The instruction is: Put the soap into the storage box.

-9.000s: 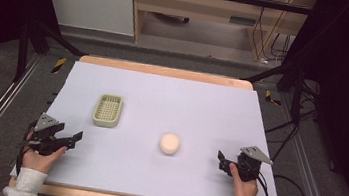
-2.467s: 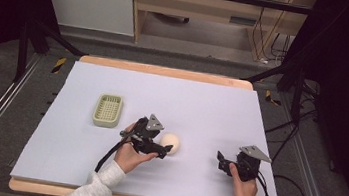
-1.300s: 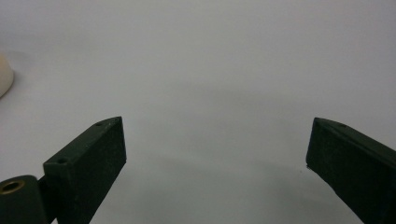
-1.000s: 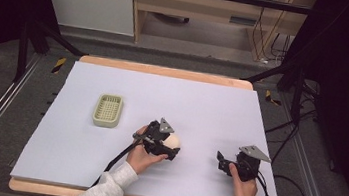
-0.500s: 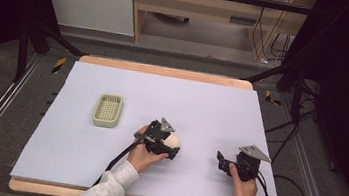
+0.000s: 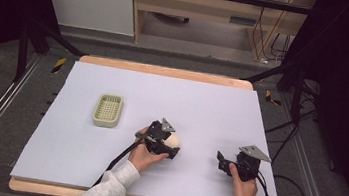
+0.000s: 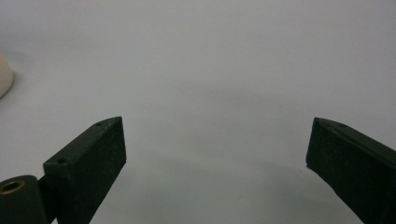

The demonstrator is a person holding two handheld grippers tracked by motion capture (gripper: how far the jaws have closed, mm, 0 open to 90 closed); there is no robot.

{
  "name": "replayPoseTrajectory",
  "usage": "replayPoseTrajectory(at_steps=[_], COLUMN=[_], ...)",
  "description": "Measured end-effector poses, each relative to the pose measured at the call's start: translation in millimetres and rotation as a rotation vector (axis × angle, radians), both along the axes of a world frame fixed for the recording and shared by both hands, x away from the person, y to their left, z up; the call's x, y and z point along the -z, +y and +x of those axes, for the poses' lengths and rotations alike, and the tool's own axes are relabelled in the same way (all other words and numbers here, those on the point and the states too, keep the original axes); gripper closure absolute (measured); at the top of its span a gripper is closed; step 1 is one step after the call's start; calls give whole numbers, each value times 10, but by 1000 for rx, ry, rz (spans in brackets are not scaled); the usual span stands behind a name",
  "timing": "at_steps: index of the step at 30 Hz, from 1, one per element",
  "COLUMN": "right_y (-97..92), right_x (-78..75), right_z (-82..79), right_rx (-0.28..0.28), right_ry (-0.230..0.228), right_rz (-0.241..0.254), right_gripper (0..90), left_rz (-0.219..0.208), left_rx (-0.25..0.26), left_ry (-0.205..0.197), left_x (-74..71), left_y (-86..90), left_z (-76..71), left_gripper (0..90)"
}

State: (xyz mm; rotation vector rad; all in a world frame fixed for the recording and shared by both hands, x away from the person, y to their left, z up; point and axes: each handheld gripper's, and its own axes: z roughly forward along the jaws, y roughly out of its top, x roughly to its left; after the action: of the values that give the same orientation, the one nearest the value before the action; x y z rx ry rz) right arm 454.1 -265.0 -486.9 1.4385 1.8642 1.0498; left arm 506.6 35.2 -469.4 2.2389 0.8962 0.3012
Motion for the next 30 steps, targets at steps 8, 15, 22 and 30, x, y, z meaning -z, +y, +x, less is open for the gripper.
replayPoseTrajectory(at_steps=[8, 15, 22, 30], right_y=[-1, -1, -1, -1], right_x=[0, -3, -3, -3], right_z=[0, -1, -1, 0], right_rx=[0, -1, -1, -2], right_ry=[0, 3, 4, 5], right_rz=[-2, 3, 4, 5], right_gripper=[53, 55, 55, 55], left_rz=[8, 11, 15, 20], left_rx=[0, 1, 4, 12], left_ry=[-1, -4, -9, -1], left_x=[7, 3, -16, -31], left_y=[-11, -14, -8, 4], left_z=[-3, -5, -6, -20], left_gripper=[235, 236, 240, 242])
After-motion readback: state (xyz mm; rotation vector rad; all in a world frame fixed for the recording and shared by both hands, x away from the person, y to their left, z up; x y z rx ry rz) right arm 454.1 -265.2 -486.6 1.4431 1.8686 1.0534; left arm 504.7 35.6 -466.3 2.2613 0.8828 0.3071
